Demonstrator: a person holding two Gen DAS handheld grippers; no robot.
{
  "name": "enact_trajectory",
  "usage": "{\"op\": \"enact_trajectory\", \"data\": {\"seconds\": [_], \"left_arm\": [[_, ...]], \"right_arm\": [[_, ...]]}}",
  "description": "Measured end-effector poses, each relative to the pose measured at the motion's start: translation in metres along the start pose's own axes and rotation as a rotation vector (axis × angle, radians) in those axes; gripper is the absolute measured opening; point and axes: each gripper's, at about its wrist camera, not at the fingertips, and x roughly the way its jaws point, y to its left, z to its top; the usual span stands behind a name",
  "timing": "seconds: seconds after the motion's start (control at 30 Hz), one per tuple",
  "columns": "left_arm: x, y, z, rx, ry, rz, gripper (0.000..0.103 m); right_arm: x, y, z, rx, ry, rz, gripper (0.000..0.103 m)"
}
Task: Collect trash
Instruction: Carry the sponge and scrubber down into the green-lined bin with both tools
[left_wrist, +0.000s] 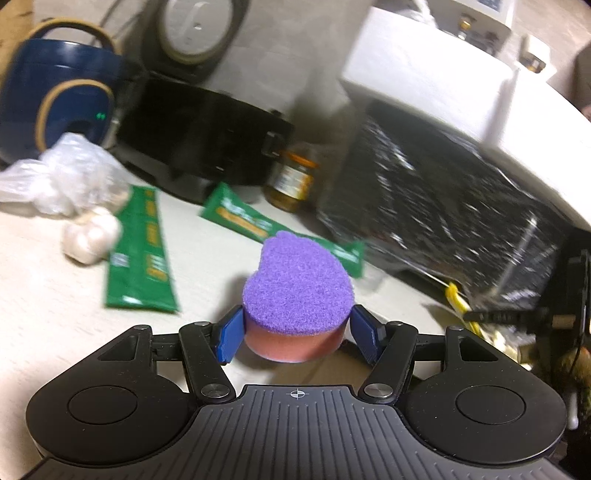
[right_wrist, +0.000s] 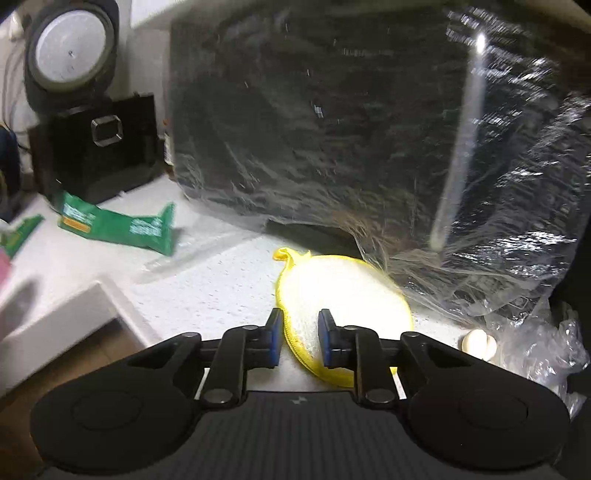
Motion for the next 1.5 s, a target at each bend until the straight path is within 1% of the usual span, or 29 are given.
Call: {"op": "enact_trajectory", "data": {"seconds": [0.17,0.27,0.33,0.37,0.4,0.43,0.47,0.5,0.53,0.73,0.8,0.83,0.9,0.97,1.0,1.03,1.07,1.1,1.17,1.3,1.4,1.43,1.5], "left_arm": [[0.006,-0.018,-0.017,0.021,0.063,-0.059,0.068],[0.014,-0.021,-0.026,0.016,0.099,-0.074,0.068],[0.018,-0.022,-0.031,0.015,0.119,-0.078,0.068],[0.021,-0.023,-0.033,0.017,0.131,-0.078,0.068],[0.023,-0.024,-0.035,0.022,0.142,-0.076,0.068],[0.025,-0.025,-0.037,0.027,0.151,-0.074,0.068],[0.027,-0.026,-0.038,0.033,0.16,-0.073,0.068],[0.027,-0.027,-0.039,0.037,0.166,-0.074,0.068],[0.027,-0.027,-0.04,0.04,0.171,-0.074,0.068],[0.031,-0.031,-0.045,0.052,0.195,-0.075,0.068],[0.032,-0.032,-0.048,0.056,0.205,-0.071,0.068],[0.033,-0.032,-0.049,0.057,0.209,-0.069,0.068],[0.033,-0.031,-0.052,0.055,0.217,-0.066,0.068],[0.032,-0.03,-0.054,0.05,0.223,-0.065,0.068],[0.032,-0.029,-0.055,0.047,0.225,-0.065,0.068],[0.031,-0.029,-0.056,0.044,0.227,-0.066,0.068],[0.031,-0.029,-0.057,0.042,0.228,-0.067,0.068],[0.03,-0.029,-0.057,0.04,0.229,-0.07,0.068],[0.028,-0.03,-0.058,0.037,0.229,-0.076,0.068],[0.026,-0.032,-0.058,0.035,0.227,-0.093,0.068],[0.025,-0.034,-0.06,0.039,0.229,-0.101,0.068],[0.026,-0.034,-0.06,0.039,0.23,-0.103,0.068],[0.026,-0.035,-0.061,0.041,0.231,-0.103,0.068]], "right_arm": [[-0.031,0.012,-0.005,-0.007,-0.021,0.102,0.016],[-0.036,0.026,-0.017,-0.039,0.005,0.163,0.016],[-0.034,0.037,-0.027,-0.087,0.012,0.172,0.018],[-0.032,0.041,-0.031,-0.115,0.004,0.163,0.02],[-0.03,0.045,-0.036,-0.14,-0.005,0.149,0.023],[-0.028,0.048,-0.039,-0.157,-0.017,0.135,0.032],[-0.028,0.051,-0.042,-0.176,-0.029,0.123,0.05],[-0.027,0.054,-0.044,-0.193,-0.036,0.115,0.061],[-0.025,0.057,-0.046,-0.204,-0.043,0.104,0.075],[-0.009,0.072,-0.058,-0.343,-0.057,0.012,0.079],[-0.004,0.076,-0.063,-0.394,-0.069,-0.025,0.079],[-0.003,0.077,-0.064,-0.41,-0.073,-0.039,0.079],[-0.001,0.076,-0.064,-0.413,-0.069,-0.044,0.074],[-0.004,0.072,-0.062,-0.396,-0.07,-0.063,0.052],[-0.007,0.069,-0.058,-0.381,-0.066,-0.049,0.049],[-0.011,0.064,-0.055,-0.358,-0.058,-0.029,0.043],[-0.016,0.06,-0.052,-0.331,-0.062,-0.019,0.034],[-0.023,0.058,-0.05,-0.322,-0.078,-0.023,0.029],[-0.036,0.054,-0.045,-0.301,-0.109,-0.021,0.022],[-0.063,0.025,-0.023,-0.127,-0.123,0.101,0.018],[-0.07,-0.004,-0.011,0.026,-0.11,0.178,0.017],[-0.069,-0.013,-0.008,0.074,-0.098,0.194,0.017],[-0.061,-0.027,-0.009,0.143,-0.072,0.183,0.017]]}}
